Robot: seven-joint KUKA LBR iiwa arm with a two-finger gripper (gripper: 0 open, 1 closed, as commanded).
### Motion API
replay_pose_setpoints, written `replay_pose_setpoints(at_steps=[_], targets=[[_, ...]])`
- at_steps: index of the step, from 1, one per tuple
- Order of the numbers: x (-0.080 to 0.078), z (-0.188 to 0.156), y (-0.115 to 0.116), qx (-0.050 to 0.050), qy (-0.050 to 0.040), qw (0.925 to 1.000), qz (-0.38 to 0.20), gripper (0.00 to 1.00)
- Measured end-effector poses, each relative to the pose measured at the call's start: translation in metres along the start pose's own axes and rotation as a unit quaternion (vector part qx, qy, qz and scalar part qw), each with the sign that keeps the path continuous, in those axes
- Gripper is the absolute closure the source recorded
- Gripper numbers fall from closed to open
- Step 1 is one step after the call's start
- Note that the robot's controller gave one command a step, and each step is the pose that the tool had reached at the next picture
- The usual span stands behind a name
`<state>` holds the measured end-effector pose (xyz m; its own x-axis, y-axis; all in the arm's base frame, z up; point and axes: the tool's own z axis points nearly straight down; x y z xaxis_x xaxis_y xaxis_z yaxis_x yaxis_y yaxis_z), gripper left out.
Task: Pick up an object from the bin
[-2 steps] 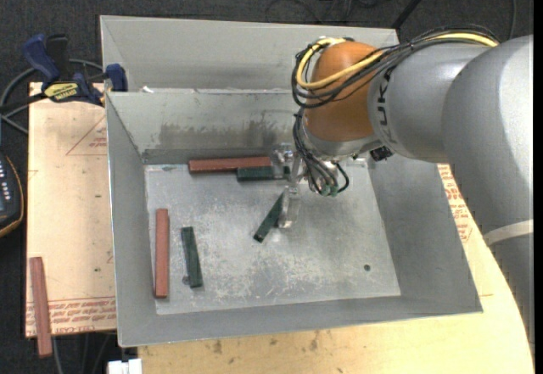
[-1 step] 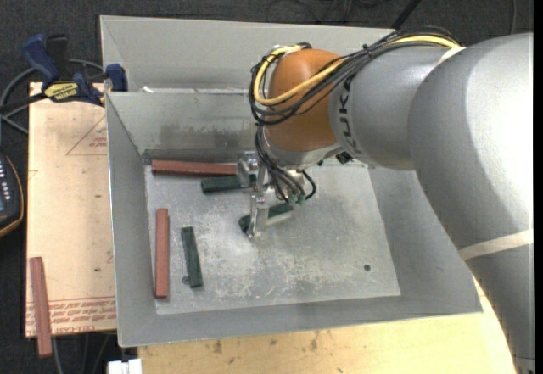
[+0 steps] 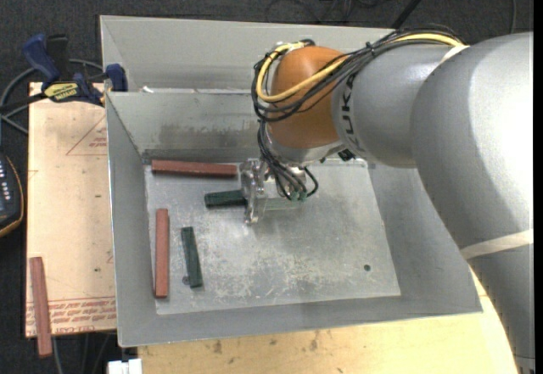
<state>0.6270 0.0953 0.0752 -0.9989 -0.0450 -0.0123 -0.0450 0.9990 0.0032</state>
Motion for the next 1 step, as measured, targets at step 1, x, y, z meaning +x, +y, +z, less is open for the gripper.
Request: replay_pose_setpoints(at_steps=[1], targets=[[0.0515,-0.1463,-0.0250,0.001,0.0017,0.9971,0.077,1.00]])
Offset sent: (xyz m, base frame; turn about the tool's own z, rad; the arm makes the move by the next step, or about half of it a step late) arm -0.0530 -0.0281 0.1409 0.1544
